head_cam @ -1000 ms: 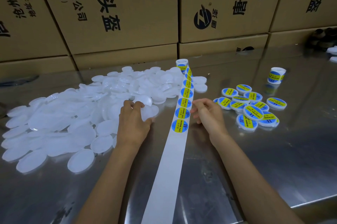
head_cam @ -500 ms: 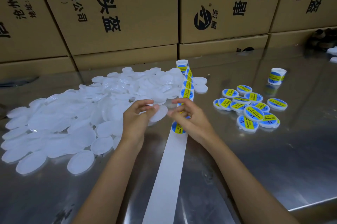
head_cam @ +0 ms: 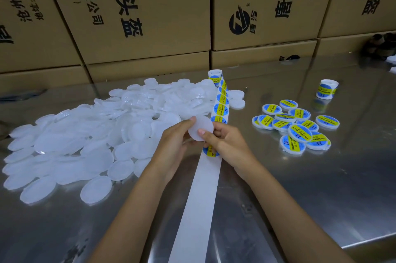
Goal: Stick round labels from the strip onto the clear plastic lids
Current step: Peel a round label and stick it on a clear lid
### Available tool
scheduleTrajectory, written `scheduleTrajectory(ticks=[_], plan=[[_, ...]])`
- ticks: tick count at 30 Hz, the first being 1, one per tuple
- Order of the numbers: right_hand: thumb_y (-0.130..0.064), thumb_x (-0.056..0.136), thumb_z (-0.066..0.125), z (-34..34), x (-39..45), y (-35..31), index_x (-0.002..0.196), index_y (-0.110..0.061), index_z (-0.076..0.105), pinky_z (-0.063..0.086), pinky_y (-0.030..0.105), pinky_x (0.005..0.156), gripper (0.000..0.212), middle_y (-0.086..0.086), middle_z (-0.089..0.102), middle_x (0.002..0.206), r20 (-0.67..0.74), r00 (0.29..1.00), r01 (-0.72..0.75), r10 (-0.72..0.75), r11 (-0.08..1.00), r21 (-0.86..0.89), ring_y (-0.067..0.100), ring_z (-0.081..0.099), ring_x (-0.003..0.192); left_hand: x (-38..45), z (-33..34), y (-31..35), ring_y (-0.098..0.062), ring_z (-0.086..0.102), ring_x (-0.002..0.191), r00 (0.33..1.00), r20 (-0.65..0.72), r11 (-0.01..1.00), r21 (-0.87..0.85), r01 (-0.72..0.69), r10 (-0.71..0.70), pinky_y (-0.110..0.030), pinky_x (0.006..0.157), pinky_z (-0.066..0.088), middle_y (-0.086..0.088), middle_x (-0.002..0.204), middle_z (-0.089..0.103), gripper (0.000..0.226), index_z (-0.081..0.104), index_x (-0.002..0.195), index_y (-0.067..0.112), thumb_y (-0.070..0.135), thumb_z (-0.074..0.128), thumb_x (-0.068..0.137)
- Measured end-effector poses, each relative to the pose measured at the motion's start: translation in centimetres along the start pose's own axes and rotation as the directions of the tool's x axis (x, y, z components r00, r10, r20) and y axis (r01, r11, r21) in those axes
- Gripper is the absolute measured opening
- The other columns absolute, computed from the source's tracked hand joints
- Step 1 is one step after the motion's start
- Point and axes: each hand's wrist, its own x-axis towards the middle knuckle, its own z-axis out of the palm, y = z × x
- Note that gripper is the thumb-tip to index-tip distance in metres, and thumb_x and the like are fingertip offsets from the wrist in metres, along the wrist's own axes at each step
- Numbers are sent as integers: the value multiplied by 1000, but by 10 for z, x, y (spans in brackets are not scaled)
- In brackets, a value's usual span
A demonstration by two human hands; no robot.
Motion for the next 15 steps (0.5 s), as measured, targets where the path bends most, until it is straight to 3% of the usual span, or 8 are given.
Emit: scheduleTrajectory(ticks=[3,6,8,11,13,15], plan=[[-23,90,72,-4,2,0,89,-16,72,46,14,54,7,-9,68,64,-9,1000,-19,19,1000,22,2,61,58,-1,-3,0,-30,70,111,993,113,994,-109,-1,13,-40,94,58,-18,115,73,26,73,111,3,20,54,102],[-26,88,73,-14,9,3,86,-12,70,47,15,60,15,1,70,77,-171,985,-4,10,999,32,5,63,68,-1,-7,2,-26,69,114,992,125,961,-274,39,-5,-35,92,59,-15,122,71,29,64,123,0,16,55,102],[-22,91,69,-25,12,8,97,-13,69,49,25,80,11,1,71,95,-247,965,41,-92,978,-206,12,62,91,0,-10,2,-25,70,112,997,71,947,-318,42,-20,-37,93,58,-12,123,71,29,63,125,3,16,57,100],[-30,88,71,-34,11,17,123,-24,62,35,34,106,37,-8,61,122,-89,992,9,-86,766,-643,13,44,122,2,-10,0,-26,71,111,999,27,942,-333,48,-41,-37,91,59,-12,123,71,31,61,128,3,15,58,100],[-38,85,73,-34,9,20,126,-29,60,30,36,108,44,-12,59,125,2,999,30,-43,656,-754,12,42,126,3,-10,-2,-26,71,110,998,18,939,-338,59,-56,-38,93,59,-12,123,71,32,60,130,2,15,57,101],[-42,84,74,-35,9,22,121,-31,64,30,36,107,40,-16,60,126,41,997,73,-66,631,-772,11,44,125,4,-10,-3,-27,70,113,997,24,933,-352,74,-71,-38,97,56,-14,123,71,33,59,131,1,15,56,101]])
